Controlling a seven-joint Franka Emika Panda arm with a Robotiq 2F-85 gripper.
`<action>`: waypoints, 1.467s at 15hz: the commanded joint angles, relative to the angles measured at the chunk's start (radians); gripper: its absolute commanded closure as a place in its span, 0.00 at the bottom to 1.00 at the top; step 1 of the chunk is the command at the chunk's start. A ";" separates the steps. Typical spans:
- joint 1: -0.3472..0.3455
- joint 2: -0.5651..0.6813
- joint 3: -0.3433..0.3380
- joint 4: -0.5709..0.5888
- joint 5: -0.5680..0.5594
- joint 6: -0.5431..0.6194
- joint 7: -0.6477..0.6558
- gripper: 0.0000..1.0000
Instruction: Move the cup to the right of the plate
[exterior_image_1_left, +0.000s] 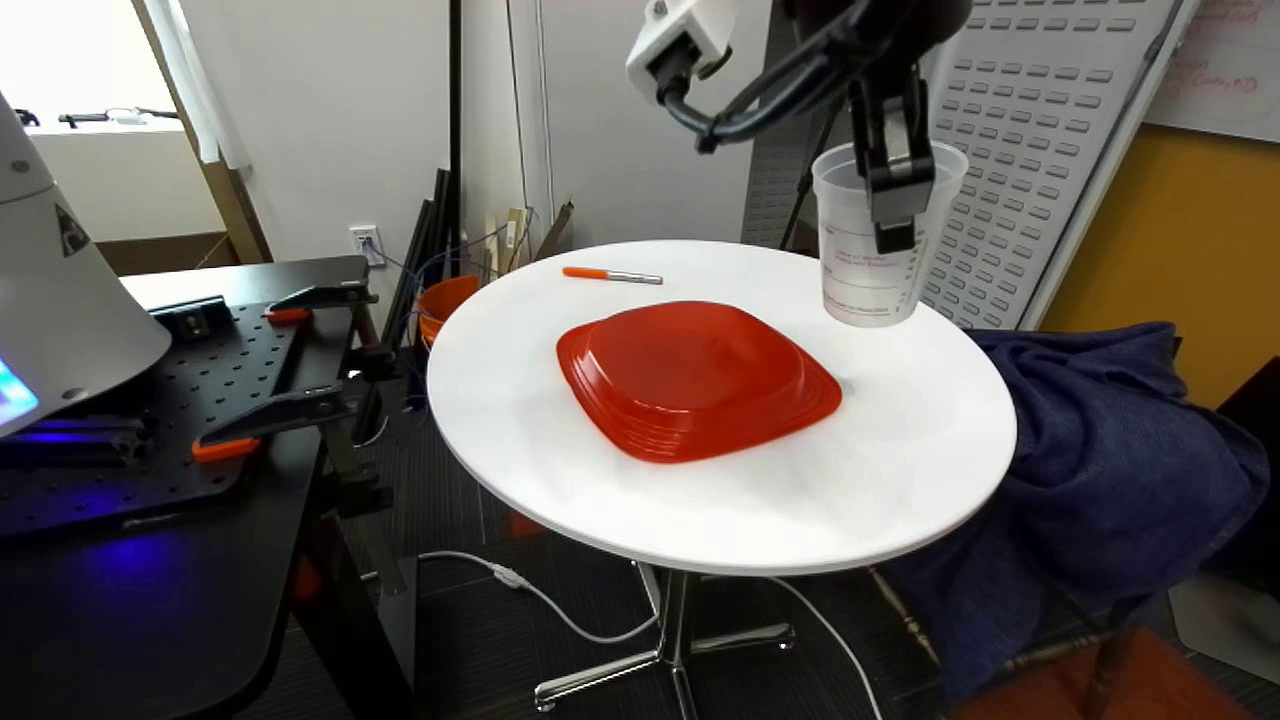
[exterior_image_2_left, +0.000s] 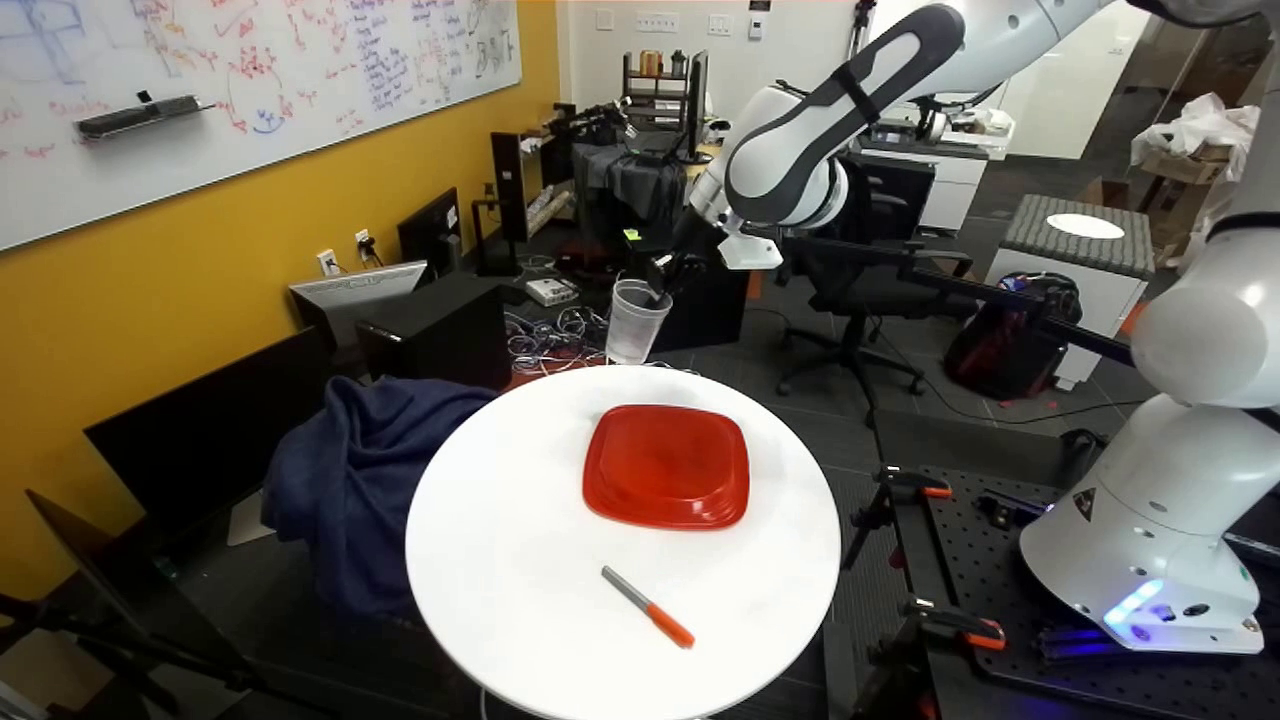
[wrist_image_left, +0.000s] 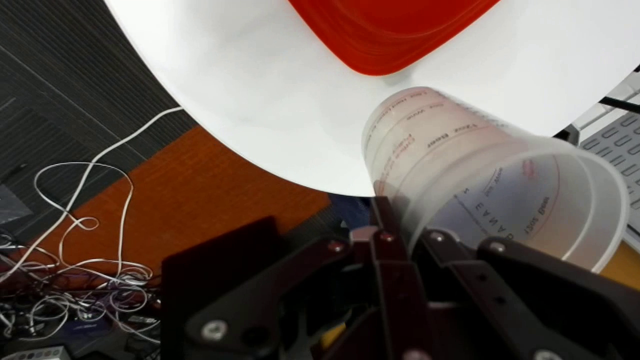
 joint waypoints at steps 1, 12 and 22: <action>0.180 -0.033 -0.191 0.048 0.041 -0.070 0.003 0.99; 0.754 0.037 -0.744 0.141 0.050 -0.085 0.074 0.99; 0.768 0.126 -0.752 0.191 0.160 -0.087 0.058 0.99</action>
